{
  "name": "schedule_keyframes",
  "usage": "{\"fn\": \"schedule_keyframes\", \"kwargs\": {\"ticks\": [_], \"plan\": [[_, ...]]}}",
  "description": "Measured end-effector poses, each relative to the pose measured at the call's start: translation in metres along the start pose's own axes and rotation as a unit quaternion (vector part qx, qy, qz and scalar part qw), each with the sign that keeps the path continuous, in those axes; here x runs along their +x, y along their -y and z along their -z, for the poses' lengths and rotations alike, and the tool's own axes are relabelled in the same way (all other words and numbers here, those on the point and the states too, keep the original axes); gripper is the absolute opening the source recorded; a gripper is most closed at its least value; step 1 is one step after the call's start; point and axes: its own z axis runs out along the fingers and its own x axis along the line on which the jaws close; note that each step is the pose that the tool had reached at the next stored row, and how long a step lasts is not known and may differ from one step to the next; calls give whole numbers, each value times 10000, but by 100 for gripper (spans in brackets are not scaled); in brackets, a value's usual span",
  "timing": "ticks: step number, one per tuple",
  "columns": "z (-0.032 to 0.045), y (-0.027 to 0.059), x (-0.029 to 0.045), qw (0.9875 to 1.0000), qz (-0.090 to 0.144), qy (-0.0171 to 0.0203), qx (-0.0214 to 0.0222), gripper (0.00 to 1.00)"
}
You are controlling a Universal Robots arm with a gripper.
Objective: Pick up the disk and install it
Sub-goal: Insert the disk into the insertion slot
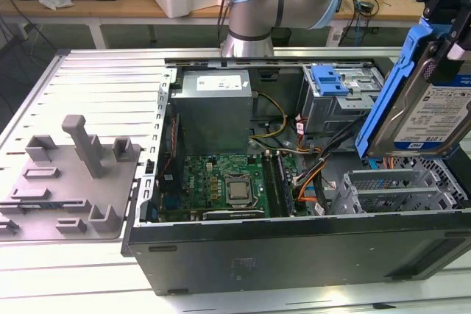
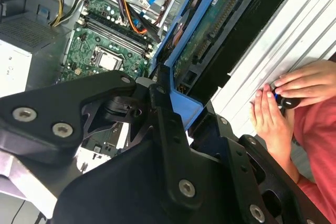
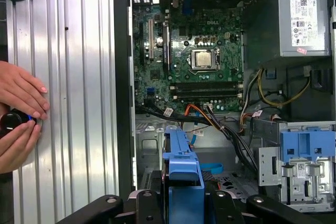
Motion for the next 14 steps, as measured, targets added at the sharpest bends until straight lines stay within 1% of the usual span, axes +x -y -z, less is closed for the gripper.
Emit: {"fn": "schedule_keyframes", "kwargs": {"ticks": [6, 14], "plan": [[-5, 2, 0, 10000, 0, 1, 0, 37], [-59, 48, -2, 10000, 3, 0, 0, 37]]}}
